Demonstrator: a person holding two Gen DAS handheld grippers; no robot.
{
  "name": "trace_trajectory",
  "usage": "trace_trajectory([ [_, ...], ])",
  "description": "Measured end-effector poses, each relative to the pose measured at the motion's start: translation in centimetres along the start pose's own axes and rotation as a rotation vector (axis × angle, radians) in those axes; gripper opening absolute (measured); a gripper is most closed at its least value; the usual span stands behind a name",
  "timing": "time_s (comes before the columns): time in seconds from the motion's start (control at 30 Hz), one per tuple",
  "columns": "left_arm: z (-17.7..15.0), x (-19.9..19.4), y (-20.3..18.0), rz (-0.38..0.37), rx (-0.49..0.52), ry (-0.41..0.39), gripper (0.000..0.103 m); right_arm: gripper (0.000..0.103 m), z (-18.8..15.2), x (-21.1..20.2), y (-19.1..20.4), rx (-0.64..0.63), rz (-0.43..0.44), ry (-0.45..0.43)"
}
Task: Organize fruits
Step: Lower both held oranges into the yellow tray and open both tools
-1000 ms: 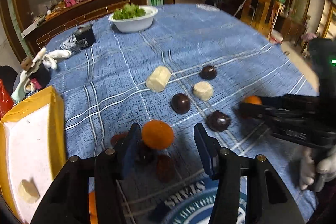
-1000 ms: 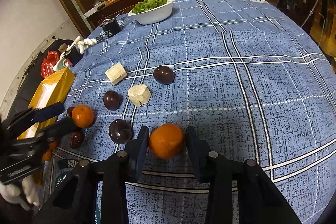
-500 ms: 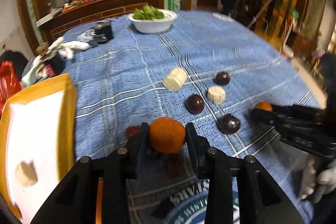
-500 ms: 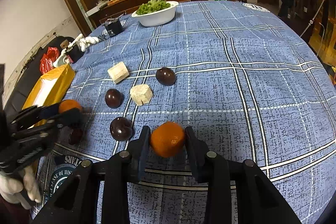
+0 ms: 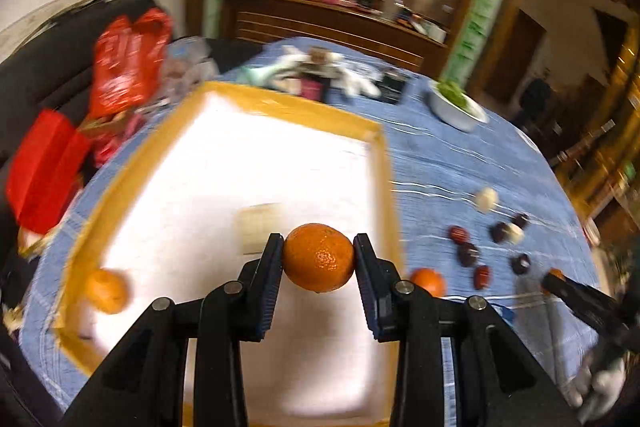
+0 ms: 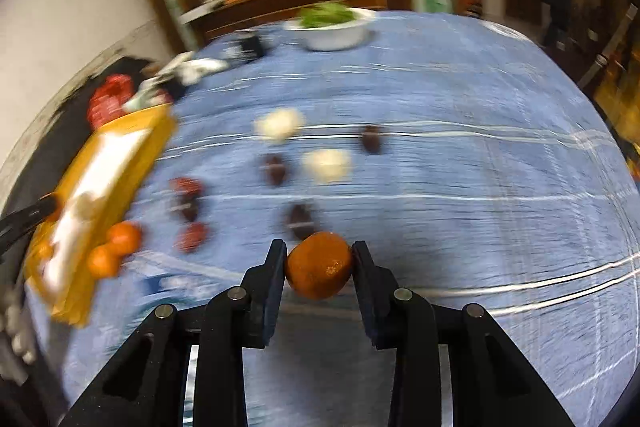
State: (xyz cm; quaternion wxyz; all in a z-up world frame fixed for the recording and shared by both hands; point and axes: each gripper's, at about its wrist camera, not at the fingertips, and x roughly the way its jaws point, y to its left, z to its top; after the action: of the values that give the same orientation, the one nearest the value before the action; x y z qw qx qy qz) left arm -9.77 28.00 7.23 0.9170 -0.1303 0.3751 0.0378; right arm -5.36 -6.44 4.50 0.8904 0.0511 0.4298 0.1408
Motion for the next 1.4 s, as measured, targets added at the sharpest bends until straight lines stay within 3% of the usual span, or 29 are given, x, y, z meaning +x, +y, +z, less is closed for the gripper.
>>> trace_trajectory([
  [0.13,-0.6,-0.6,2.5,0.07,-0.016,-0.032,0.034,0.037,0.5,-1.1,7.5,-0.101,0.134,0.009],
  [0.3,-1.2,-0.6,5.4,0.08,-0.082,-0.017,0.035,0.037,0.3,0.5,16.0,-0.179,0.294,0.081],
  [0.43,-1.2,-1.2,7.7,0.049,-0.164,0.001,0.036,0.038,-0.4,3.0,21.5,-0.248,0.308,0.122],
  [0.53,-1.2,-2.4,8.7,0.027,-0.205,-0.025,0.062,0.038,-0.7,5.1,23.5,-0.255,0.311,0.164],
  [0.57,-1.2,-2.8,8.9,0.022,-0.212,-0.038,0.064,0.039,-0.8,5.7,23.8,-0.257,0.308,0.185],
  [0.73,-1.0,-4.6,9.0,-0.02,-0.221,-0.067,0.069,0.046,-0.5,4.4,21.9,-0.182,0.329,0.164],
  [0.8,-0.9,-5.0,8.5,-0.036,-0.209,-0.07,0.071,0.06,-0.3,2.4,19.8,-0.14,0.325,0.113],
  [0.87,-0.9,-5.3,7.2,-0.052,-0.18,-0.073,0.077,0.072,-0.3,0.2,16.9,-0.096,0.292,0.048],
  [1.0,-1.0,-5.7,3.8,-0.1,-0.086,-0.072,0.079,0.086,-1.2,-2.9,10.5,-0.038,0.153,-0.04],
  [1.17,-1.7,-5.6,-0.3,-0.143,0.012,-0.048,0.079,0.088,-2.6,-4.9,3.6,0.037,0.008,-0.098],
  [1.3,-2.1,-5.6,-1.7,-0.147,0.025,-0.034,0.079,0.088,-2.0,-4.9,1.9,0.07,0.046,-0.082],
  [1.4,-2.2,-5.9,-2.2,-0.14,0.026,-0.034,0.079,0.088,-1.5,-2.9,4.0,0.0,0.111,-0.029],
])
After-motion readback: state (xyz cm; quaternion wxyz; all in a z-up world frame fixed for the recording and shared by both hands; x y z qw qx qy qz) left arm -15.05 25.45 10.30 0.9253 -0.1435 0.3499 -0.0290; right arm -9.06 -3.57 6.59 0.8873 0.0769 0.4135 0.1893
